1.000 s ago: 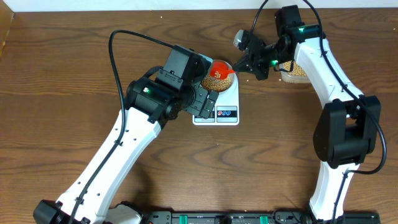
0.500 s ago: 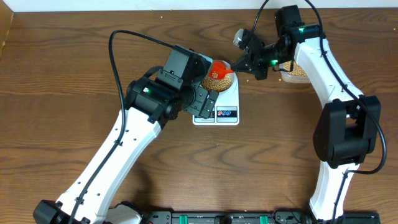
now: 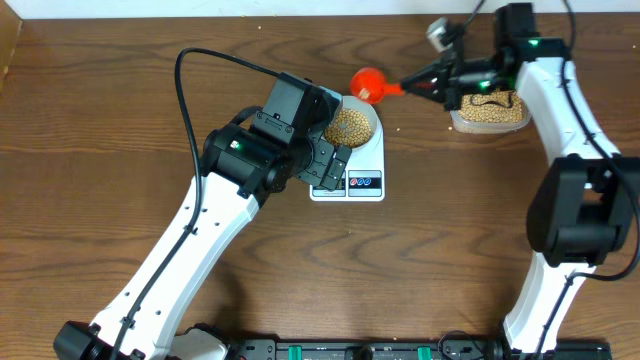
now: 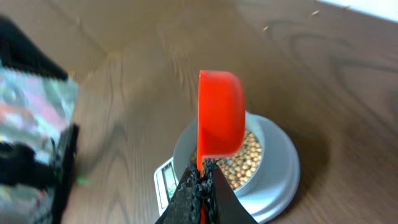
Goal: Scoop item into bowl and weigh 50g on scale
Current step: 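Carry the scoop with the right gripper back to the tub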
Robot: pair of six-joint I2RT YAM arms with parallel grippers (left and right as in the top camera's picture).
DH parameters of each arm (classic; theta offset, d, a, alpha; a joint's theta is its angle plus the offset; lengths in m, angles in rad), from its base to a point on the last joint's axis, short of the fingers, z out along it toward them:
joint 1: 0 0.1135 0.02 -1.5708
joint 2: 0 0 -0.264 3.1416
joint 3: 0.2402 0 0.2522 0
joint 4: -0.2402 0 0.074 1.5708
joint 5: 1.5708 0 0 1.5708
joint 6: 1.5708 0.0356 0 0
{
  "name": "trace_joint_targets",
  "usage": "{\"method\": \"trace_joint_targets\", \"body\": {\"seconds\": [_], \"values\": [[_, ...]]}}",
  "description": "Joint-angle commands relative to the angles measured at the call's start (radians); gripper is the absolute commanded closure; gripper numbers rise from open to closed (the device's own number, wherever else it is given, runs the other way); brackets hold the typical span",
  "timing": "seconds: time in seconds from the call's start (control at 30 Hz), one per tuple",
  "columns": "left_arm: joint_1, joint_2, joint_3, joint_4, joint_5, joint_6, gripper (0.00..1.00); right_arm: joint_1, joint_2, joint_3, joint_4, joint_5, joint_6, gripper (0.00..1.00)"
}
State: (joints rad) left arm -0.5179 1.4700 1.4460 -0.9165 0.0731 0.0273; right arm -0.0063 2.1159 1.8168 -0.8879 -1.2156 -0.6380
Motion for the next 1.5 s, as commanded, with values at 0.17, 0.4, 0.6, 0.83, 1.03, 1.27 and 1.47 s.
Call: {"method": "trace_joint_targets", "body": {"seconds": [0.17, 0.4, 0.6, 0.83, 1.03, 1.27, 1.47], "values": [[0.002, 0.007, -0.01, -0.003, 0.002, 0.01, 0.02, -0.199, -0.084, 0.017, 0.153, -0.085, 0.655, 0.99], [0.002, 0.007, -0.01, -0.003, 0.002, 0.01, 0.02, -0.317, -0.097, 0.017, 0.089, -0.019, 0.65, 0.99], [0.002, 0.007, -0.01, -0.003, 0.002, 0.01, 0.02, -0.336, -0.15, 0.017, -0.054, 0.349, 0.486, 0.99], [0.002, 0.007, -0.01, -0.003, 0.002, 0.01, 0.02, -0.311, -0.173, 0.017, -0.143, 0.752, 0.364, 0.98], [0.002, 0.007, -0.01, -0.003, 0.002, 0.01, 0.02, -0.242, -0.173, 0.017, -0.125, 0.929, 0.326, 0.99], [0.002, 0.007, -0.01, -0.003, 0.002, 0.01, 0.02, -0.135, -0.173, 0.017, -0.116, 1.137, 0.3, 0.99], [0.002, 0.007, -0.01, -0.003, 0.002, 0.01, 0.02, -0.018, -0.173, 0.017, -0.112, 1.429, 0.3, 0.98]]}}
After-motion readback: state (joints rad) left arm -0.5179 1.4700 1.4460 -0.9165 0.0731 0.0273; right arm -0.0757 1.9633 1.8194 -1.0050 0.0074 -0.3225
